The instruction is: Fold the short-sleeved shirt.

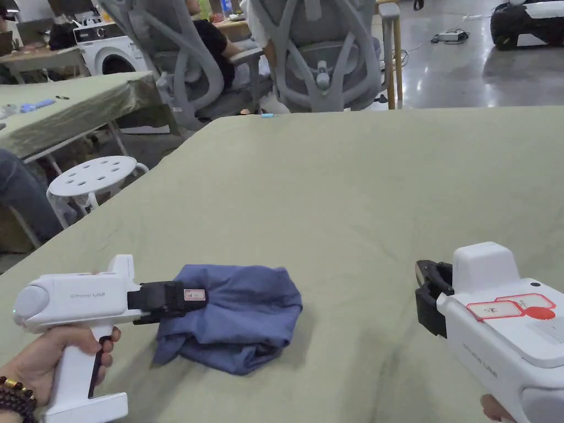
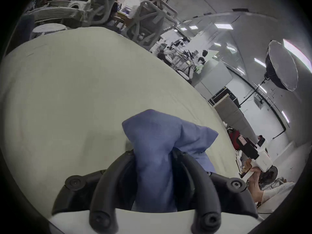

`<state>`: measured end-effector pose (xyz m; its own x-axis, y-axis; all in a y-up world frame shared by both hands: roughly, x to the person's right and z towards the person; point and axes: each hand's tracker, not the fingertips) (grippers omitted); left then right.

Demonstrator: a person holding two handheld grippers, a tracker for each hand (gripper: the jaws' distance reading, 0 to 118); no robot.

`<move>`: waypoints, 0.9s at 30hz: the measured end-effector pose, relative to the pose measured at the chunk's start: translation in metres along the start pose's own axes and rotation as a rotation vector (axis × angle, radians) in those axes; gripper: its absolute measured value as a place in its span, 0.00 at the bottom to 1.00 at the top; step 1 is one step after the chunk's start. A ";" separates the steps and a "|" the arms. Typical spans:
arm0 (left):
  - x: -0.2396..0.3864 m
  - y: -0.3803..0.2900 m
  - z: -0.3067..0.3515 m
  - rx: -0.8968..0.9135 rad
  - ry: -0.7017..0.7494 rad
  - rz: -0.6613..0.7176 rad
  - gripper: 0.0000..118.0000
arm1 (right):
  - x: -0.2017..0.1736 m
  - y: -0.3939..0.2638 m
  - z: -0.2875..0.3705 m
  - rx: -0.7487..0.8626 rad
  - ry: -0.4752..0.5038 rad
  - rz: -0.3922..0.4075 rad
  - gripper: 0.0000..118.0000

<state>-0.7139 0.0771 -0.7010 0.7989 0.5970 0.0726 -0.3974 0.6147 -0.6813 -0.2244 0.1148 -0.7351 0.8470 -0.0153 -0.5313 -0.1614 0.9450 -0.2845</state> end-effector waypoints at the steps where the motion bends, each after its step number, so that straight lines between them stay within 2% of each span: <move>1: 0.003 -0.003 0.000 0.016 -0.010 -0.020 0.32 | -0.001 0.001 0.000 0.000 0.000 0.010 0.00; 2: 0.006 -0.004 -0.001 0.029 0.016 -0.049 0.42 | -0.001 0.003 0.001 -0.006 0.001 0.010 0.00; 3: 0.011 -0.006 0.000 0.058 0.066 -0.071 0.60 | -0.001 0.005 0.002 -0.010 -0.002 0.008 0.00; 4: 0.016 -0.005 -0.001 0.090 0.096 -0.073 0.92 | -0.001 0.007 0.004 -0.010 -0.004 0.002 0.00; 5: 0.022 -0.006 0.003 0.119 0.088 -0.071 1.00 | 0.000 0.009 0.007 -0.006 0.001 -0.002 0.00; 6: 0.035 -0.004 0.011 0.186 0.054 -0.089 0.96 | 0.001 0.011 0.011 -0.002 -0.003 -0.003 0.00; 7: 0.044 -0.002 0.018 0.197 0.021 -0.083 0.96 | 0.002 0.014 0.016 0.004 -0.008 0.000 0.00; 8: 0.019 0.013 0.027 0.214 0.036 -0.078 1.00 | 0.005 0.017 0.021 0.007 -0.012 0.006 0.00; 10: 0.036 0.025 0.042 0.258 0.117 -0.114 1.00 | 0.013 0.026 0.034 0.016 -0.020 0.005 0.00; 11: 0.051 0.026 0.049 0.301 0.141 -0.137 0.89 | 0.020 0.031 0.041 0.024 -0.026 -0.004 0.00; 12: 0.093 0.015 0.060 0.361 0.147 -0.197 0.67 | 0.027 0.038 0.049 0.038 -0.032 -0.010 0.00; 13: 0.118 0.012 0.063 0.442 0.169 -0.255 0.22 | 0.033 0.047 0.058 0.061 -0.050 0.002 0.00; 14: 0.140 0.011 0.062 0.484 0.202 -0.269 0.01 | 0.040 0.055 0.068 0.082 -0.083 0.019 0.00; 15: 0.167 0.009 0.056 0.507 0.285 -0.289 0.01 | 0.049 0.064 0.079 0.104 -0.107 0.032 0.00; 16: 0.216 -0.003 0.048 0.573 0.283 -0.292 0.01 | 0.060 0.074 0.091 0.112 -0.113 0.025 0.00; 19: 0.309 -0.025 0.020 0.645 0.393 -0.389 0.01 | 0.095 0.100 0.130 0.147 -0.154 0.003 0.00; 22: 0.379 -0.049 0.002 0.701 0.346 -0.466 0.01 | 0.135 0.115 0.174 0.212 -0.229 0.016 0.00; 25: 0.434 -0.074 -0.027 0.765 0.258 -0.434 0.01 | 0.178 0.118 0.217 0.252 -0.333 -0.003 0.00; 27: 0.472 -0.092 -0.050 0.766 0.275 -0.470 0.01 | 0.206 0.113 0.243 0.262 -0.381 -0.023 0.00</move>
<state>-0.2781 0.2766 -0.6406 0.9926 0.1189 -0.0229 -0.1178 0.9920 0.0460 0.0543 0.2979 -0.6830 0.9826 0.0376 -0.1818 -0.0483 0.9973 -0.0550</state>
